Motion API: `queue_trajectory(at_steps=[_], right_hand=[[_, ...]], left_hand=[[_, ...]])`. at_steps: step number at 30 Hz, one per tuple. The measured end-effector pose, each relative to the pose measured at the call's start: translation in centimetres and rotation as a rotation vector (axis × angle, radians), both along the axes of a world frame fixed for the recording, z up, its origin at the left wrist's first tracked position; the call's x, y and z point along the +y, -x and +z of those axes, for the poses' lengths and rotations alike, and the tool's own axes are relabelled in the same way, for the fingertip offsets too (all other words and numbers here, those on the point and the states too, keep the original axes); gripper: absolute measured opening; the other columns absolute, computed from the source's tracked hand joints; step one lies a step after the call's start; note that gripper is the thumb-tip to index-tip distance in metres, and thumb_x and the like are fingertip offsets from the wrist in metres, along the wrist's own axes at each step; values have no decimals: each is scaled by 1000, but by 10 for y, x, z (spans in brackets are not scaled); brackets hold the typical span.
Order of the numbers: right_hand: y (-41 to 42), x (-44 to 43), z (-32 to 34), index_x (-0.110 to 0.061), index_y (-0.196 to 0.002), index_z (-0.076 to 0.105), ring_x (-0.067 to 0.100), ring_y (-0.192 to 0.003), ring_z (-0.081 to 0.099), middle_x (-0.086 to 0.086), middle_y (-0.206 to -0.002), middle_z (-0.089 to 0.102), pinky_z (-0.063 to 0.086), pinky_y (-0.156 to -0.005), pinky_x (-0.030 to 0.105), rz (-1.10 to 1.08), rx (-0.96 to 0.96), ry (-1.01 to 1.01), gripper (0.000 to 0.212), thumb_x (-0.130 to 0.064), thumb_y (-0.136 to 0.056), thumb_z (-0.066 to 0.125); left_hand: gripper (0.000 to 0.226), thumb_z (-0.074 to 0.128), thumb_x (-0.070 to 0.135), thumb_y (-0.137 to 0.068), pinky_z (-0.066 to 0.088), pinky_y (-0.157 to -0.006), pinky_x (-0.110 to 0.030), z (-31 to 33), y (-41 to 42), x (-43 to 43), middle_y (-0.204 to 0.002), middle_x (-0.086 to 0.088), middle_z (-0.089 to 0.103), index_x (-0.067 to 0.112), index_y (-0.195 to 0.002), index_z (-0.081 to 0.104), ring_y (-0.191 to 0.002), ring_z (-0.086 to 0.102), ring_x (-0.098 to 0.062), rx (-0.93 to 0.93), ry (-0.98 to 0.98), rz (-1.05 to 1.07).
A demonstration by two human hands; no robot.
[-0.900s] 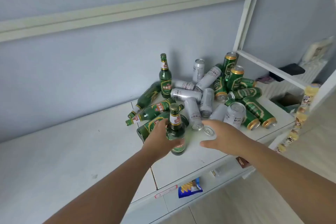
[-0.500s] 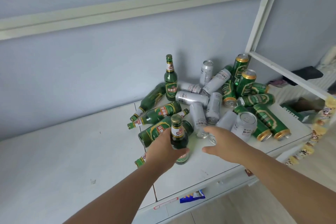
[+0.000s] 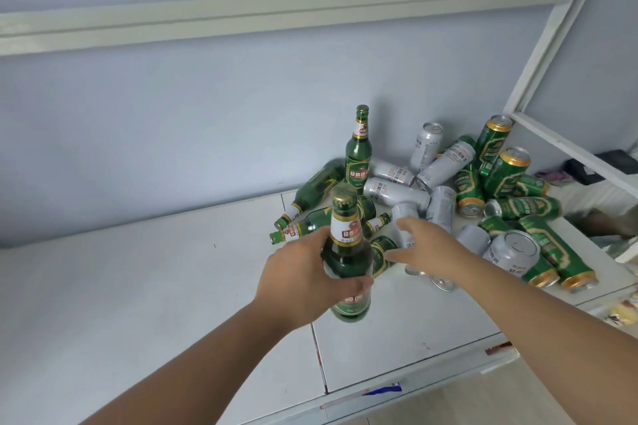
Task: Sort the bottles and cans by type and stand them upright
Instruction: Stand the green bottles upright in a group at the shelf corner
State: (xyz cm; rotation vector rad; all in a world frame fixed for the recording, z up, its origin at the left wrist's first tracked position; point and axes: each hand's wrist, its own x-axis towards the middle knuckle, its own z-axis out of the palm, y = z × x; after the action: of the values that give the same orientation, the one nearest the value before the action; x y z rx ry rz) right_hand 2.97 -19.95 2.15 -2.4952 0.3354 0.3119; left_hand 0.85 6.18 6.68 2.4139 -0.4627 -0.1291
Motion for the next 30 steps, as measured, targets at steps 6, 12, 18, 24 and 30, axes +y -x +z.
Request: queue_trajectory(at_steps=[6,12,18,24,30], right_hand=[[-66,-4,-8,-16,-140,49,26,-122,55,4,-135,56,48,-98,42,83,-16,115,77,-55,-80,76],[-143,-18,-26,-10,-125,53,26,-104,59,3,-112,60,42,-75,35,7,-140,33,72,-59,-77,76],[-208,-22,-51,-16,-105,65,19,-84,65,-2,-87,69,38,-62,27,-57,-189,-137,52,-56,-72,76],[-241,-21,-79,-20,-113,64,24,-95,68,1,-103,72,54,-87,41,-144,-181,-242,77,-64,-50,76],[-257,-17,-93,-22,-117,57,28,-98,66,-1,-106,70,53,-93,50,-187,-187,-203,84,-68,-49,77]], left_hand=[[61,67,77,-53,57,-78,-35,16,-19,15,-90,23,70,44,-103,62,-84,64,-2,15,46,122],[63,71,76,-51,58,-79,-37,17,-40,24,-91,22,71,45,-106,63,-85,66,-4,26,53,264],[62,73,75,-50,59,-79,-40,12,-52,24,-92,20,72,46,-105,65,-85,69,-6,42,95,380],[63,71,76,-50,58,-79,-39,12,-61,24,-92,21,72,46,-105,66,-85,68,-5,43,83,444],[62,70,77,-51,58,-77,-39,13,-72,24,-92,20,72,44,-104,65,-84,68,-5,26,63,492]])
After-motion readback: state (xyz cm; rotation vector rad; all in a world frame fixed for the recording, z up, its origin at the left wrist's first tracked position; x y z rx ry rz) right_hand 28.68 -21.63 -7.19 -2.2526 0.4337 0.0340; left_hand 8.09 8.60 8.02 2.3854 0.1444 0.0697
